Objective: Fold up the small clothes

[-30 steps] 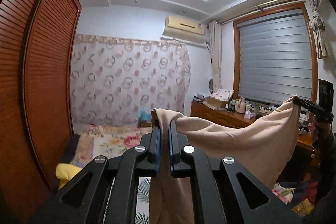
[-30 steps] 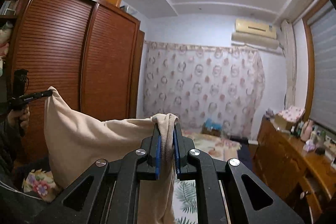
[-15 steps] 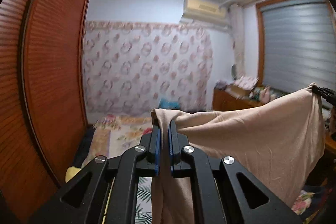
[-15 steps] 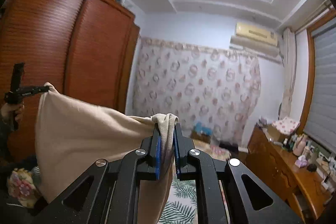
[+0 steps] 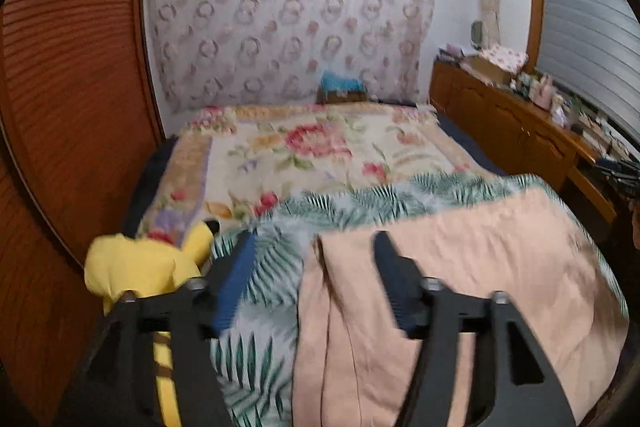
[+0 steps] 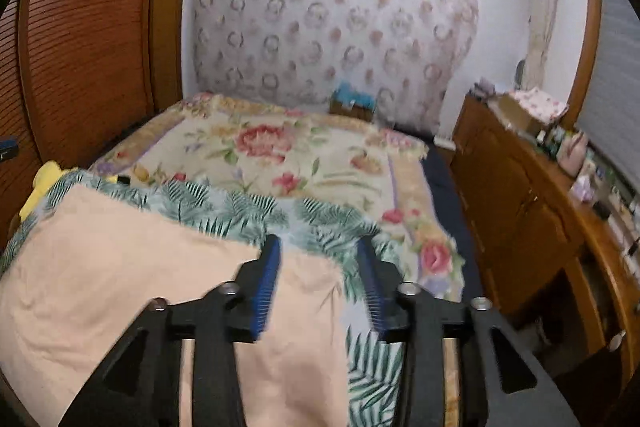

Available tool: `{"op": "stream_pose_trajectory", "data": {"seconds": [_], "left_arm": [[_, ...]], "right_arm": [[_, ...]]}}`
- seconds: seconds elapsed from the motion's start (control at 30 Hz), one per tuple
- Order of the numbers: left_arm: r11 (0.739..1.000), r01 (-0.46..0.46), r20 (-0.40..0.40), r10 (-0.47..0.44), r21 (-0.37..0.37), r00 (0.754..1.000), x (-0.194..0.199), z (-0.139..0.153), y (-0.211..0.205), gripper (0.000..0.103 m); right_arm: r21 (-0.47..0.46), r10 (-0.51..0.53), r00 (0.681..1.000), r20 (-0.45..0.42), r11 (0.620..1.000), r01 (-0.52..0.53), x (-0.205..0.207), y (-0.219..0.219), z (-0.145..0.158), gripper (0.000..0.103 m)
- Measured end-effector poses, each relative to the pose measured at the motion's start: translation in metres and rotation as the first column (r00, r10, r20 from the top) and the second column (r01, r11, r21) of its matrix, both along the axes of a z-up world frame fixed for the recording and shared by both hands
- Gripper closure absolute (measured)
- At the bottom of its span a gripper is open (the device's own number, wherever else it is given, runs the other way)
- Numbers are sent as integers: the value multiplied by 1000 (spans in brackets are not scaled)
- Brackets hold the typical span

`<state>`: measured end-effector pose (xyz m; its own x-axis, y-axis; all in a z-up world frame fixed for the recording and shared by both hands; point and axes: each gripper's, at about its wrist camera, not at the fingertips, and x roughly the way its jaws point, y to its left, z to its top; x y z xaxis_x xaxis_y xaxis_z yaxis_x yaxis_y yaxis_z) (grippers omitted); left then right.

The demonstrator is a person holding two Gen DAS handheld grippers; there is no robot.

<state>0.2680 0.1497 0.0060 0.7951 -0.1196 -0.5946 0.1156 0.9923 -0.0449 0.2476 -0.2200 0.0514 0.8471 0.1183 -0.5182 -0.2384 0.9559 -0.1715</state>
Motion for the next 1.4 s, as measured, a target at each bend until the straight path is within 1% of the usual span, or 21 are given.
{"op": "stream_pose_trajectory", "data": {"seconds": [0.07, 0.1, 0.17, 0.23, 0.27, 0.3, 0.4, 0.47, 0.57, 0.6, 0.7, 0.77, 0.83, 0.9, 1.03, 1.17, 1.33, 1.4], "left_arm": [[1000, 12, -14, -12, 0, 1000, -11, -5, -4, 28], [1000, 25, -20, -25, -6, 999, -21, -10, -6, 27], [999, 46, -34, -46, -11, 998, -31, -16, -6, 27], [997, 71, -69, -72, -18, 995, -43, -25, -12, 27], [996, 80, -85, -83, -30, 993, -48, -30, -14, 27], [996, 84, -94, -87, -38, 992, -50, -35, -16, 27], [994, 93, -152, -101, -56, 983, -59, -54, -25, 27], [994, 94, -189, -103, -57, 977, -62, -65, -30, 27], [994, 104, -222, -111, -46, 969, -66, -76, -38, 27], [994, 108, -234, -113, -34, 966, -67, -80, -43, 27], [993, 121, -260, -121, -16, 958, -66, -89, -51, 27], [992, 124, -278, -116, 12, 954, -66, -94, -57, 27], [991, 126, -288, -108, 44, 951, -66, -98, -61, 27], [989, 131, -273, -107, 71, 956, -69, -99, -65, 25], [991, 121, -238, -103, 64, 966, -72, -101, -64, 19], [990, 123, -240, -105, 63, 965, -70, -102, -62, 16], [990, 124, -239, -106, 62, 965, -71, -102, -62, 15], [990, 126, -240, -107, 63, 965, -71, -102, -62, 15]], "right_arm": [[-4, 7, 1000, -12, 1000, -7, -13, -1, -8, 51], [6, 11, 1000, -15, 1000, -11, -5, -8, -8, 51], [34, 23, 999, -24, 999, -23, -12, -22, -3, 51], [51, 20, 999, -44, 999, -18, -36, -36, -14, 51], [63, 15, 998, -56, 998, -12, -40, -40, -18, 51], [77, 12, 998, -68, 997, -7, -51, -49, -10, 51], [114, 11, 993, -117, 993, 2, -66, -61, -11, 51], [132, 0, 987, -158, 991, 21, -71, -70, -20, 51], [158, 4, 978, -209, 987, 30, -67, -76, -25, 51], [161, 4, 975, -222, 986, 32, -60, -76, -26, 51], [179, 16, 967, -254, 983, 31, -58, -78, -25, 51], [186, 28, 963, -269, 982, 24, -53, -77, -25, 51], [181, 37, 959, -282, 983, 16, -48, -74, -19, 51], [171, 28, 955, -295, 985, 24, -45, -73, -19, 51], [164, 5, 955, -298, 985, 46, -36, -71, -29, 51], [145, -8, 959, -282, 988, 50, -32, -70, -27, 51], [88, -21, 976, -216, 995, 41, -34, -59, -36, 50], [88, -21, 977, -212, 995, 41, -35, -58, -40, 50]]}}
